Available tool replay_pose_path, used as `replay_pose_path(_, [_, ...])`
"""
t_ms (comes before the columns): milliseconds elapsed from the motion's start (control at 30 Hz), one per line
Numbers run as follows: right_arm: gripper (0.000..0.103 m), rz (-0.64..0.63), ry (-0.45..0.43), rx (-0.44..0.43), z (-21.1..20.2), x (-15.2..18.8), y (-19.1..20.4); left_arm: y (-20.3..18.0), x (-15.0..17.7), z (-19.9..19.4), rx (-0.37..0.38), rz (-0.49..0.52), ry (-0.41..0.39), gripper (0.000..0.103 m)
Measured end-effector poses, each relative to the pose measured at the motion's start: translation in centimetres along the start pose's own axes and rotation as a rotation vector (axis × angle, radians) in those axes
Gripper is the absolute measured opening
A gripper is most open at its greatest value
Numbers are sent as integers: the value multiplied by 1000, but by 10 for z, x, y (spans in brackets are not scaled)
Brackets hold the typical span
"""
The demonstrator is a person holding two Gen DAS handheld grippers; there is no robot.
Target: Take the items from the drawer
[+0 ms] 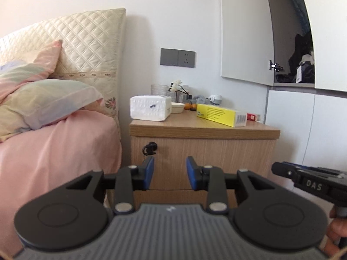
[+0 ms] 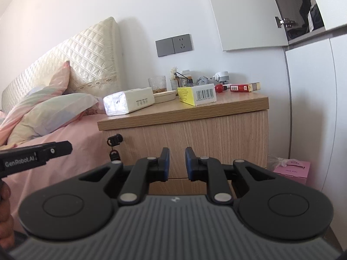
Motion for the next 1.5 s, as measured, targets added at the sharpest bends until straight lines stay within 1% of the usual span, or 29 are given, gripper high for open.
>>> replay_pose_path(133, [19, 2, -2, -8, -16, -4, 3, 3, -2, -17, -27, 6, -10, 36])
replay_pose_path(233, [19, -6, -14, -15, -30, -9, 6, 5, -1, -30, -41, 11, -14, 41])
replay_pose_path(333, [19, -5, -31, -21, -44, -15, 8, 4, -1, -41, -34, 19, -12, 41])
replay_pose_path(433, [19, -16, -53, -14, -55, -17, 11, 2, -4, -53, -25, 26, -29, 43])
replay_pose_path(533, [19, -15, -58, -11, -63, -12, 13, 0, -2, -63, -25, 25, -36, 46])
replay_pose_path(600, [19, -6, -55, -12, -66, -5, 14, 1, 2, -71, -38, 19, -44, 46])
replay_pose_path(700, [19, 4, -63, -3, -71, 3, 13, 7, 5, -80, -55, 3, -53, 49])
replay_pose_path(767, [19, 3, -67, -1, -74, 6, 14, 8, 9, -83, -39, -8, -44, 50])
replay_pose_path(900, [19, -34, -86, 6, -79, 10, 18, 8, 17, -88, -23, -1, -50, 52])
replay_pose_path(1000, [19, -35, -102, 10, -84, 14, 20, 8, 22, -92, -12, 4, -54, 53])
replay_pose_path(1167, [20, -49, -96, 10, -87, 23, 28, 6, 29, -94, 10, 10, -60, 58])
replay_pose_path(1367, [20, -59, -109, 10, -88, 25, 31, 8, 35, -90, 5, 4, -45, 63])
replay_pose_path(1433, [20, -53, -108, 5, -87, 24, 30, 8, 35, -89, -3, 7, -45, 68])
replay_pose_path(1500, [20, -51, -110, 2, -87, 24, 30, 8, 36, -88, -9, 10, -46, 70])
Point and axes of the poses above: each gripper's, at about its wrist camera, not at the fingertips, and z roughly the way its jaws point, y to its left, x to its underside, the point moved 4 cm from there along z, roughly the way its jaws point, and after that the axes turned 2 degrees about y, right-handed, at the moved point
